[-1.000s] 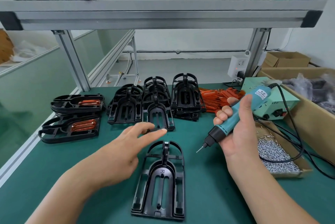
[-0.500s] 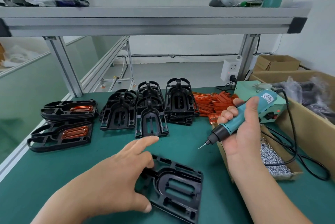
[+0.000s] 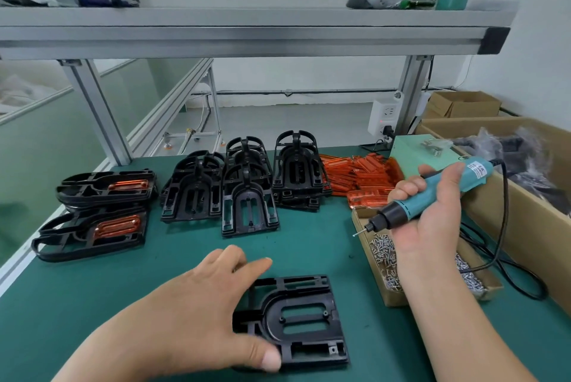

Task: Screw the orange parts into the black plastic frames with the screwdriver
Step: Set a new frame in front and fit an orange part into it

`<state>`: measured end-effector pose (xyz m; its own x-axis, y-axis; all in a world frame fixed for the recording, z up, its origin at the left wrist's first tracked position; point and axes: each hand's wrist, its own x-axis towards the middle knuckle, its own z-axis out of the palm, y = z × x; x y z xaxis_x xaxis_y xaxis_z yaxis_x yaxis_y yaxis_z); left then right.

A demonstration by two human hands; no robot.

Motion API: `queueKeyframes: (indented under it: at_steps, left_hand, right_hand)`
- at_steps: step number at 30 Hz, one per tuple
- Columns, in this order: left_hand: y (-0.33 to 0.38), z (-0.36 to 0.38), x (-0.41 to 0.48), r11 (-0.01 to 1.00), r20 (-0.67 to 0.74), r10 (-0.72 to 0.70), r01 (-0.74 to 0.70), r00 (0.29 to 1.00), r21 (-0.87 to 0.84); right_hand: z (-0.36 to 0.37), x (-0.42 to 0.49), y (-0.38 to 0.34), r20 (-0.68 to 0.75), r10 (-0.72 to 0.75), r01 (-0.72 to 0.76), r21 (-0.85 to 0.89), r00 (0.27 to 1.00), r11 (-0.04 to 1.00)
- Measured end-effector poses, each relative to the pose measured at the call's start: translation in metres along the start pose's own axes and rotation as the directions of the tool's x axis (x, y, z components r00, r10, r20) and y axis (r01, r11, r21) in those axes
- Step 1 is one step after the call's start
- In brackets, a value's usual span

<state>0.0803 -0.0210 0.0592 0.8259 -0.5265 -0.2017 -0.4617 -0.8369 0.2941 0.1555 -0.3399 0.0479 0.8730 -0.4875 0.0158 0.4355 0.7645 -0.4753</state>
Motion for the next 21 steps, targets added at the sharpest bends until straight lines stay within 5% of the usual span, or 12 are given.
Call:
queueKeyframes:
  at_steps: [4, 13, 21]
  left_hand:
    - [0.005, -0.013, 0.022, 0.998, -0.213, 0.027, -0.015, 0.977, 0.056]
    - [0.055, -0.029, 0.131, 0.997, -0.367, 0.076, -0.072, 0.927, 0.026]
    - [0.089, -0.043, 0.235, 0.882, -0.361, 0.269, -0.078, 0.893, 0.464]
  right_hand:
    - [-0.003, 0.002, -0.005, -0.021, -0.012, 0.013, 0.022, 1.0, 1.0]
    - [-0.005, 0.005, -0.007, -0.069, -0.005, 0.008, 0.042, 0.998, 0.999]
    - [-0.014, 0.013, -0.008, -0.12, 0.021, -0.014, 0.056, 0.993, 0.998]
